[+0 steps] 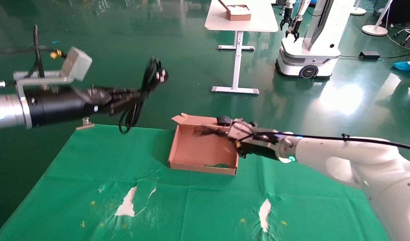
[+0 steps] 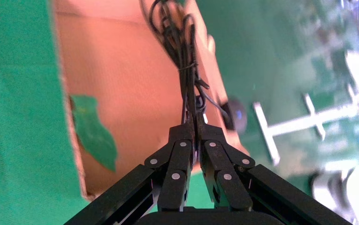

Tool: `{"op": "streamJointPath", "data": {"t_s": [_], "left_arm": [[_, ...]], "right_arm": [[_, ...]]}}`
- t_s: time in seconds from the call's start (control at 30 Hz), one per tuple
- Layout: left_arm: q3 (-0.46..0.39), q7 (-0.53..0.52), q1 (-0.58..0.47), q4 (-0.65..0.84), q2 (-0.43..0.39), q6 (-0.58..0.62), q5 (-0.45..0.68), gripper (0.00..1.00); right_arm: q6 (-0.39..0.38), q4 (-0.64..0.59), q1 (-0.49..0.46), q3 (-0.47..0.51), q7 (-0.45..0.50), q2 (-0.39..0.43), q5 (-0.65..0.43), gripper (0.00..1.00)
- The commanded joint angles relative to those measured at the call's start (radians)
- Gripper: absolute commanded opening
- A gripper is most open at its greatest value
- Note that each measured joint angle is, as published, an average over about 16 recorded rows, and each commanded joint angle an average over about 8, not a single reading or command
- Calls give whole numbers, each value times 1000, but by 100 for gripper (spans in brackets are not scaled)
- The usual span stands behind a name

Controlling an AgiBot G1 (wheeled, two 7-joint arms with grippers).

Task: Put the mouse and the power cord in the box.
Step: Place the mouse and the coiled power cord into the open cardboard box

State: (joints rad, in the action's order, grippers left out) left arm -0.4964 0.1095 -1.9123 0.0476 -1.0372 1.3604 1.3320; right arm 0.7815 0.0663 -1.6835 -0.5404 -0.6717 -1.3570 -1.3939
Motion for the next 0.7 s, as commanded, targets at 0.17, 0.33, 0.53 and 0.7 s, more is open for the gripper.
{"op": "streamJointPath", "data": {"t_s": [0.17,0.33,0.53,0.7], "left_arm": [[-12,13,18,15,13,62,18,0],[-6,23,23,32,-1,72,12,0],[2,57,19,44,-15,73,0,0],[6,81,18,61,-28,88,-5,0]], "right_arm": [[-4,72,-1,-19,0,-5,-2,0],[-3,93,-45,-27,21,-1,19,0],[63,80,-86,-27,65,11,51,0],[166,52,-118,-30,97,28,61,0]]}}
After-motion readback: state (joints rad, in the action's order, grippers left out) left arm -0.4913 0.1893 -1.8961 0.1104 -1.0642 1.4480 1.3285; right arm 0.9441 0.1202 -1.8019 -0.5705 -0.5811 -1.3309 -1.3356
